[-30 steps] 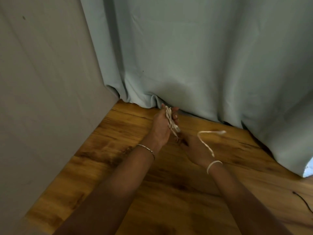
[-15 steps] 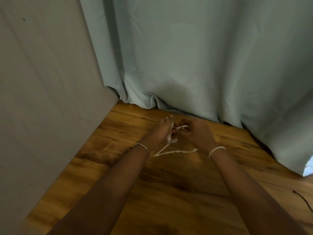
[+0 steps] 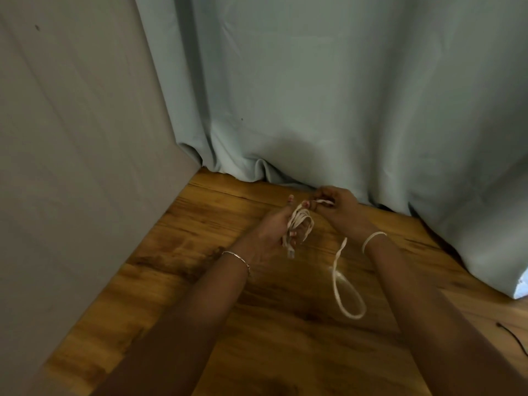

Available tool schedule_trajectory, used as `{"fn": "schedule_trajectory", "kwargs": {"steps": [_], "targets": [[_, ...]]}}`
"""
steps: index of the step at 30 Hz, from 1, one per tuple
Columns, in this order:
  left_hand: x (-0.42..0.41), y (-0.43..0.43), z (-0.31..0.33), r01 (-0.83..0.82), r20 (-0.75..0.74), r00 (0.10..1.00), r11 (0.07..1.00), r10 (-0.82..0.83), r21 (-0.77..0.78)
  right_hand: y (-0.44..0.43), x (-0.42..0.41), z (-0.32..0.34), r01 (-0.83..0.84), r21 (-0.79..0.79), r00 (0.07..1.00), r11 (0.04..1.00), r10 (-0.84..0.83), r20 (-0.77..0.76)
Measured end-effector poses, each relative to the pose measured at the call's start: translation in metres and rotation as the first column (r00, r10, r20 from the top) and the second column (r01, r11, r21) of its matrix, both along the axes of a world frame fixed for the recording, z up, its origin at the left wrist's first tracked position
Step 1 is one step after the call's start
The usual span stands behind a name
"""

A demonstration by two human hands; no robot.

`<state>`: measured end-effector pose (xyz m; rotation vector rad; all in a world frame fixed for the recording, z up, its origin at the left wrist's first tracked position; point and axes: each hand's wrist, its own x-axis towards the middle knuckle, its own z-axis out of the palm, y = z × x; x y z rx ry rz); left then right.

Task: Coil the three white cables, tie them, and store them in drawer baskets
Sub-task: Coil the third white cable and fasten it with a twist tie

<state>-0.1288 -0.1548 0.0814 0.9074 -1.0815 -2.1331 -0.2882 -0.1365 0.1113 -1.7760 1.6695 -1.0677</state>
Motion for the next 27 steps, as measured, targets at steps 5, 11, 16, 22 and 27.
{"fn": "schedule_trajectory", "kwargs": {"steps": [5,11,16,22,27], "targets": [[-0.003,0.001,0.004,0.035,-0.217,0.976,0.987,-0.001,0.154,0.011,0.01,-0.03,0.026,0.116,1.0,0.993,-0.025,-0.011],[-0.01,-0.001,0.0,-0.075,-0.275,0.954,0.983,0.119,0.166,0.03,0.026,-0.035,-0.003,0.278,1.0,0.961,0.009,-0.021],[-0.003,-0.01,-0.004,-0.24,-0.229,0.931,0.95,0.284,0.202,0.046,0.037,-0.036,-0.064,0.486,0.99,0.871,0.119,-0.082],[0.002,-0.01,-0.008,-0.448,-0.094,0.877,0.874,0.47,0.19,0.058,0.045,-0.023,-0.228,0.525,0.81,0.82,0.459,-0.365],[0.003,-0.006,-0.012,-0.447,0.097,0.889,0.894,0.448,-0.026,0.051,0.041,-0.017,-0.192,0.453,0.793,0.871,0.409,-0.452]]}}
